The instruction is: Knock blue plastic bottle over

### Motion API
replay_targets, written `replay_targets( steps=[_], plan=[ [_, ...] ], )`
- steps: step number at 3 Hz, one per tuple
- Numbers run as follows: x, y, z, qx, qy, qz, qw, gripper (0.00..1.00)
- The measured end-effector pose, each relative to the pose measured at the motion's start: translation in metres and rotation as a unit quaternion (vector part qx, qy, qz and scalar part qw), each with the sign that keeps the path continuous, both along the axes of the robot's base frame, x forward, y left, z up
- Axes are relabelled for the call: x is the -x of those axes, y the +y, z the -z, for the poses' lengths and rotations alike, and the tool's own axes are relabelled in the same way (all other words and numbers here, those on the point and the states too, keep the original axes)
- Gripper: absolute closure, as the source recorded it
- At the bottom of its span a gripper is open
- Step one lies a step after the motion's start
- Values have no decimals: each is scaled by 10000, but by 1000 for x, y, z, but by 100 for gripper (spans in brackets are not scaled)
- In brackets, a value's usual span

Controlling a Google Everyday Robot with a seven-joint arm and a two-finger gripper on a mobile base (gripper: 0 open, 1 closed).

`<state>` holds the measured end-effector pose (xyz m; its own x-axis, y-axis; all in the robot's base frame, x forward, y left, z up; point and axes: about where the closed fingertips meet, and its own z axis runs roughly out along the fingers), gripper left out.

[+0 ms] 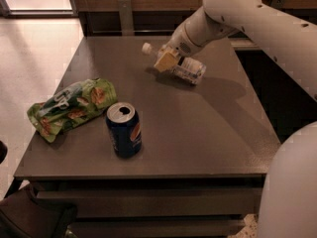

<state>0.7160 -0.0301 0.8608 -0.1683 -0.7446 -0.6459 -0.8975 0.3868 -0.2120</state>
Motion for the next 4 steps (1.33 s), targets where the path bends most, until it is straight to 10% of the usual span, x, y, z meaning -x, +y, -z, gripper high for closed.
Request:
replay_targets(
  steps=[1,4],
  plan=[
    [0,1,1,0,6,-6,10000,97],
    [1,6,5,4,45,-49,10000,28]
  ],
)
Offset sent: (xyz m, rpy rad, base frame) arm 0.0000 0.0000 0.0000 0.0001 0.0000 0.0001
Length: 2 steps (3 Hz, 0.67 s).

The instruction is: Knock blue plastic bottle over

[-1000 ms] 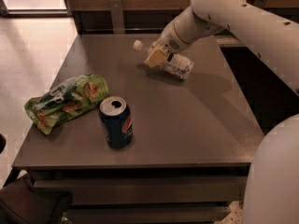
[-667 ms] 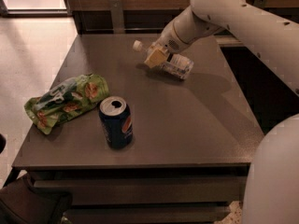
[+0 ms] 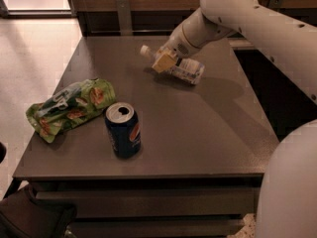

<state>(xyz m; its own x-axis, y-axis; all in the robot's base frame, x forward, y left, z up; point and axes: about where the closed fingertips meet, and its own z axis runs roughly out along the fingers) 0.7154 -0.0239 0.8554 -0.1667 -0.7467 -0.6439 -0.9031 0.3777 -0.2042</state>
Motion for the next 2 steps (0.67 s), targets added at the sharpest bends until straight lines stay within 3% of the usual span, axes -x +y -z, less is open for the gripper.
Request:
replay_targets(
  steps=[1,2],
  plan=[
    [0,3,2,2,20,-22,10000,0],
    [0,3,3,2,22,-25,10000,0]
  ],
)
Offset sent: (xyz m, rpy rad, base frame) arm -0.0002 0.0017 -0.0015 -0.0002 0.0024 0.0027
